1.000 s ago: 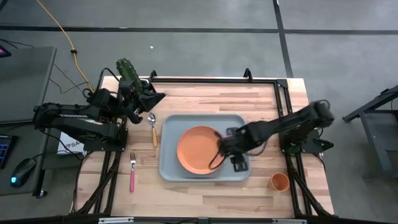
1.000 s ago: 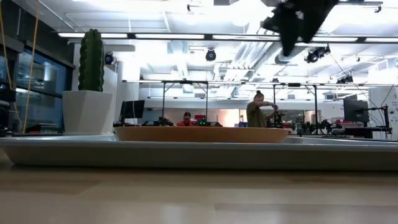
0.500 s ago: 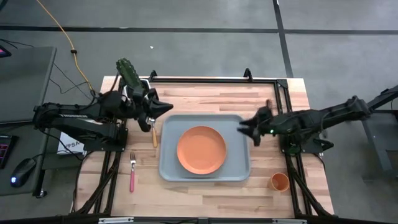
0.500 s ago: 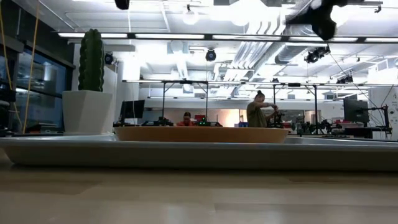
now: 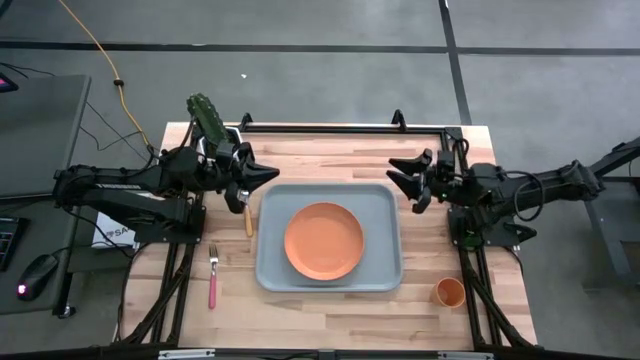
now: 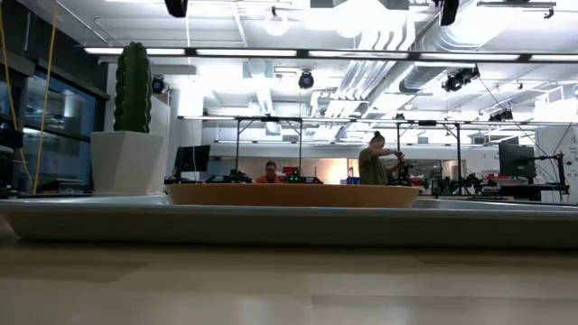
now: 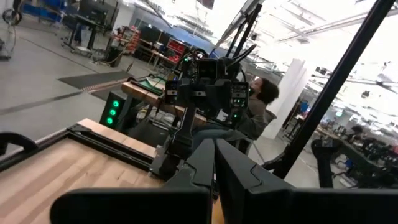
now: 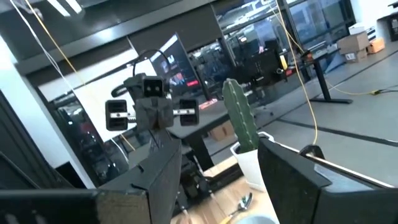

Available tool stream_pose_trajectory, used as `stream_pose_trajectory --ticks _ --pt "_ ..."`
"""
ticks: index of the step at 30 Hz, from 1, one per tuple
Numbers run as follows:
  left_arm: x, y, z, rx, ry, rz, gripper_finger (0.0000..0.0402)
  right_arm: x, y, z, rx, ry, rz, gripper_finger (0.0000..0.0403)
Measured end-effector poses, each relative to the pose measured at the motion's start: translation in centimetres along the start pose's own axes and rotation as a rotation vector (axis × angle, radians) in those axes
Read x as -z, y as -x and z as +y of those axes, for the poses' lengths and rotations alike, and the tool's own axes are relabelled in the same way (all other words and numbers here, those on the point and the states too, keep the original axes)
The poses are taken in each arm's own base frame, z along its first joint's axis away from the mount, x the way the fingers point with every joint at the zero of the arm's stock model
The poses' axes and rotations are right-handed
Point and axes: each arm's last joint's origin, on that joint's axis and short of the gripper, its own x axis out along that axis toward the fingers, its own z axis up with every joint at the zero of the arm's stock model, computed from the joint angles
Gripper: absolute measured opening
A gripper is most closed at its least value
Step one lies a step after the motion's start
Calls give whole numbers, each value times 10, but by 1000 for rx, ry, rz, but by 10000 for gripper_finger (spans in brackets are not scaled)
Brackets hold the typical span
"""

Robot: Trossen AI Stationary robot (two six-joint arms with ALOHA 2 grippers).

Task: Pick and place plate/cup/fork/spoon on tray
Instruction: Put the orange cup to the top right of the orange plate on the gray tray

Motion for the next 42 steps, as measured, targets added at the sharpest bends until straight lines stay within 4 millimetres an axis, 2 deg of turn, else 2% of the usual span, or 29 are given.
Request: stream_pose_trajectory --ticks 12,26,42 --pt "0 0 0 -2 -105 -1 77 8 -7 0 13 -36 33 204" --pt "2 0 2 -44 -145 16 191 8 -7 0 12 22 33 204" --pt "-5 10 -1 -25 -175 -16 200 9 -7 1 -10 23 41 204"
